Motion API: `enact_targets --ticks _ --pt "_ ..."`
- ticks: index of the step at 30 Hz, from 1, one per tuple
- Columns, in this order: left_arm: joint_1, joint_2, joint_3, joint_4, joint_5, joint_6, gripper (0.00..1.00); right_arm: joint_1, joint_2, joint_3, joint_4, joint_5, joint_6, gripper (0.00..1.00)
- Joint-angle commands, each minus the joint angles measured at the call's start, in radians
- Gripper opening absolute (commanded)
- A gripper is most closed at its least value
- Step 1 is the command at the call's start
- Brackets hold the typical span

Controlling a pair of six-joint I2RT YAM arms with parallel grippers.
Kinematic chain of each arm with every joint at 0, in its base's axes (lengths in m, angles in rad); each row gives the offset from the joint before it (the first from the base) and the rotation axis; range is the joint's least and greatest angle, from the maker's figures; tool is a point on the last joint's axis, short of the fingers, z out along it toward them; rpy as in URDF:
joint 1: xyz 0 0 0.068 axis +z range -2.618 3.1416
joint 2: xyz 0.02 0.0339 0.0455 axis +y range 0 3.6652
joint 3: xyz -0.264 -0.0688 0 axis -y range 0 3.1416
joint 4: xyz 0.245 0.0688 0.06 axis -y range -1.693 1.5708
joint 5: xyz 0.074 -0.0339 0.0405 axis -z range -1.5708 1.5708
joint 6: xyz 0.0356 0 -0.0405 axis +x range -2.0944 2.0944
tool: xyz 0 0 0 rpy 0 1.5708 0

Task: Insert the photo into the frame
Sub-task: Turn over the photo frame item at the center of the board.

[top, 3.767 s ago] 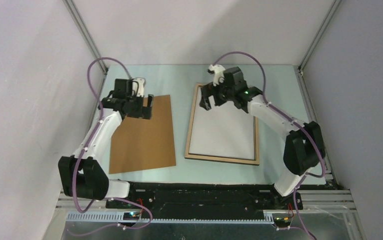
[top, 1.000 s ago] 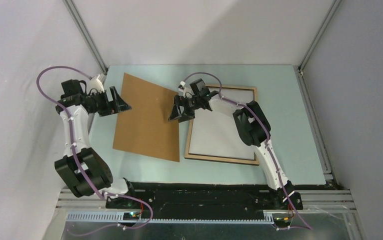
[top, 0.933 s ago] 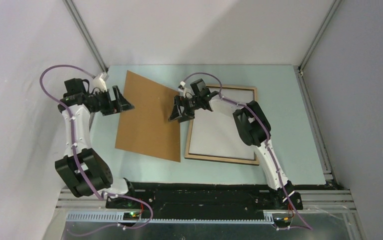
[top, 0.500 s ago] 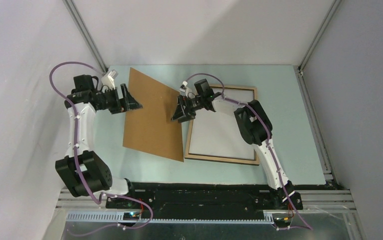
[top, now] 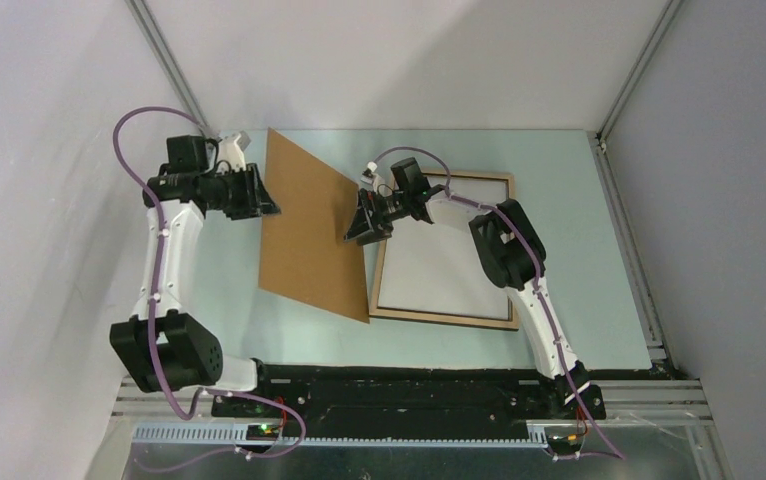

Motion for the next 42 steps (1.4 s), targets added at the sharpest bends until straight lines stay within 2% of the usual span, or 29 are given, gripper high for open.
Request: enact_targets --ticks 1,6,7,24,42 --pt "-0.015 0.009 0.070 0.006 -0.080 -0.043 0.29 0.002 -0.043 -0.016 0.014 -0.019 0.011 0.94" --pt "-0.033 0.031 0.121 -0.009 -0.135 -0.050 0.01 -0.008 -0.092 -0.034 0.026 -0.019 0.027 0.95" --pt "-0.039 0.039 0.129 -0.013 -0.140 -0.051 0.01 -0.010 -0.111 -0.041 0.027 -0.018 0.030 0.95" --pt "-0.100 0.051 0.379 -0.140 -0.274 -0.052 0.00 -0.077 -0.338 -0.106 0.046 0.052 0.118 0.99" --pt "-0.300 0.062 0.413 -0.154 -0.357 -0.132 0.00 -0.083 -0.377 -0.121 0.067 0.078 0.182 0.99"
